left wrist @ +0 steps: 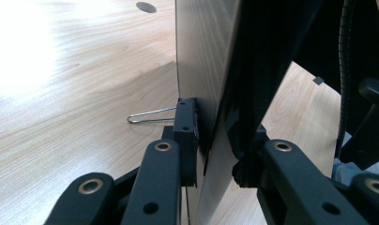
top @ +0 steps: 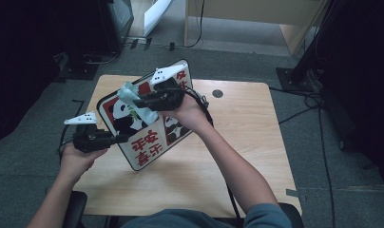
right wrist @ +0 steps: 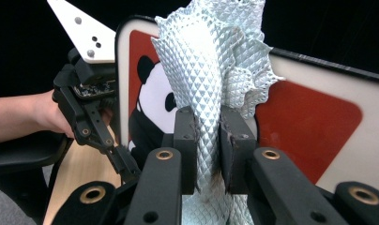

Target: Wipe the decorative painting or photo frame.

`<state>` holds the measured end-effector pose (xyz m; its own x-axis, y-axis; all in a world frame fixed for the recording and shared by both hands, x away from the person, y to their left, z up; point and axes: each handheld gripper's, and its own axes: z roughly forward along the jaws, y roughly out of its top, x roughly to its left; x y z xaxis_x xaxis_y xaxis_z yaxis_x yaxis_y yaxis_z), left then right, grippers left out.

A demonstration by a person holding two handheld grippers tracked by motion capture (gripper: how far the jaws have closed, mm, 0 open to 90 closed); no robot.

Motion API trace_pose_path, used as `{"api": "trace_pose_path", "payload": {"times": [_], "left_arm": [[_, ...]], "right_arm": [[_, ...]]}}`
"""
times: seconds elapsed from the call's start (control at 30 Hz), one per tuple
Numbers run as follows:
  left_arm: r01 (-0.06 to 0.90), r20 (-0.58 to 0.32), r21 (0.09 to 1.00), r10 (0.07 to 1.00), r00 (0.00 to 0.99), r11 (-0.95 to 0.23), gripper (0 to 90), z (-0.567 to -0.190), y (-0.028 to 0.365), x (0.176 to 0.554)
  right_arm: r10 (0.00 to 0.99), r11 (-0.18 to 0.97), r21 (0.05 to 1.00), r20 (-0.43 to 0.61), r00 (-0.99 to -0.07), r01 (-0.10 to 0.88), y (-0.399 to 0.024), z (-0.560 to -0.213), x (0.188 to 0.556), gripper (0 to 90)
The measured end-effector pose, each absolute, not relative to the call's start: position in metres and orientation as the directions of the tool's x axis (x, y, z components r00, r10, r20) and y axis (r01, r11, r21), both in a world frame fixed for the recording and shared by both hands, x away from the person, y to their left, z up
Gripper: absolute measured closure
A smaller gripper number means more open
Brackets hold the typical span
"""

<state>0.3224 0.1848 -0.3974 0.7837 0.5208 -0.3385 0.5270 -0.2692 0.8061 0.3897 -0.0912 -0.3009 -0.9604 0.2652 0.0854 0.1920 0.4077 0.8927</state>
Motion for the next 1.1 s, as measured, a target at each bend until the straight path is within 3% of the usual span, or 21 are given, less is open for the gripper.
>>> {"api": "trace_pose_path", "payload": {"times": [1.1], "left_arm": [[0.527,-0.337,0.806,0.521,0.784,-0.271,75.6,-0.397,0.185,0.322]], "right_arm": [[0.257,0.411,0.879,0.142,-0.956,0.241,-0.095,-0.337,0.382,78.3]]}}
